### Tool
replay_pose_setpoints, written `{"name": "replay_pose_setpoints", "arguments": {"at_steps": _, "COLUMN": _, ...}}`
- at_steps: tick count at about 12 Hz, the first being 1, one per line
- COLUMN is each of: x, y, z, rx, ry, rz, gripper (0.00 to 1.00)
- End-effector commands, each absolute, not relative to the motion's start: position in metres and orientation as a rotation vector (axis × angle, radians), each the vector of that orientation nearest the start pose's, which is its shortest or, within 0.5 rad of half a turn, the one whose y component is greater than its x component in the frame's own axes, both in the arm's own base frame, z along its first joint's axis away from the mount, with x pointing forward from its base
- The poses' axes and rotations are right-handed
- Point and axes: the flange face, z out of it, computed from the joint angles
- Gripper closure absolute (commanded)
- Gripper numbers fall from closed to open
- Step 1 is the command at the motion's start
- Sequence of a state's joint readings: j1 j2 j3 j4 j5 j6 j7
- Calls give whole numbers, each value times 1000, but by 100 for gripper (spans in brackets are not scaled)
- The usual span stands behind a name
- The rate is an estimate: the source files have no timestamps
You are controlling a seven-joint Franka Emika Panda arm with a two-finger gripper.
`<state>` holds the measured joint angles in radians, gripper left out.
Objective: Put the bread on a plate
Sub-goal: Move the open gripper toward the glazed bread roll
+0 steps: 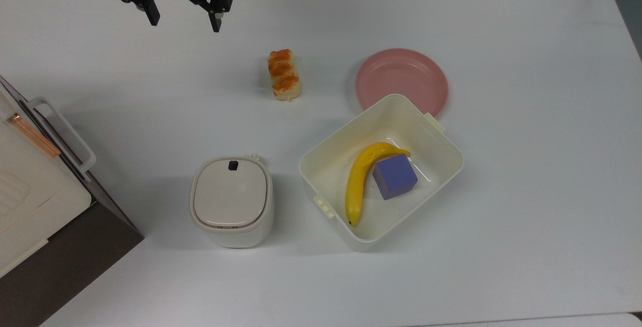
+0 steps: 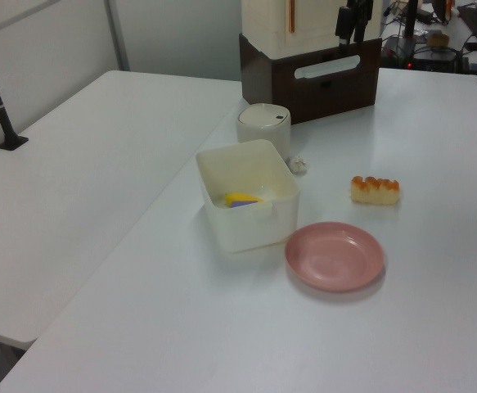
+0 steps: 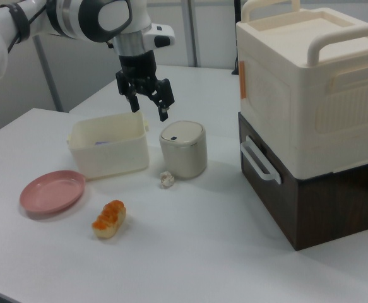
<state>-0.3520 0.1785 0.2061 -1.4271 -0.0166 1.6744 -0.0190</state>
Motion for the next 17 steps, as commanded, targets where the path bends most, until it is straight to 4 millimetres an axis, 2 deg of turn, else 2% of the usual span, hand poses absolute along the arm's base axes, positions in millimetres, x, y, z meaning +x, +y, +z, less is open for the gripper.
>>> {"name": "replay_pose_setpoints", "arguments": {"at_steps": 1, "x": 613, "y": -91, "z": 601, "rx": -3121, "ry": 129, "rz": -136, "gripper": 0}}
{"name": "replay_pose_setpoints", "arguments": {"at_steps": 11, "x": 612, "y": -90, "z": 599, "rx": -3121, "ry": 118, "rz": -127, "gripper": 0}}
{"name": "replay_pose_setpoints", "arguments": {"at_steps": 17, "x": 615, "y": -81, "z": 596, "rx": -3125, "ry": 80, "rz": -122, "gripper": 0}}
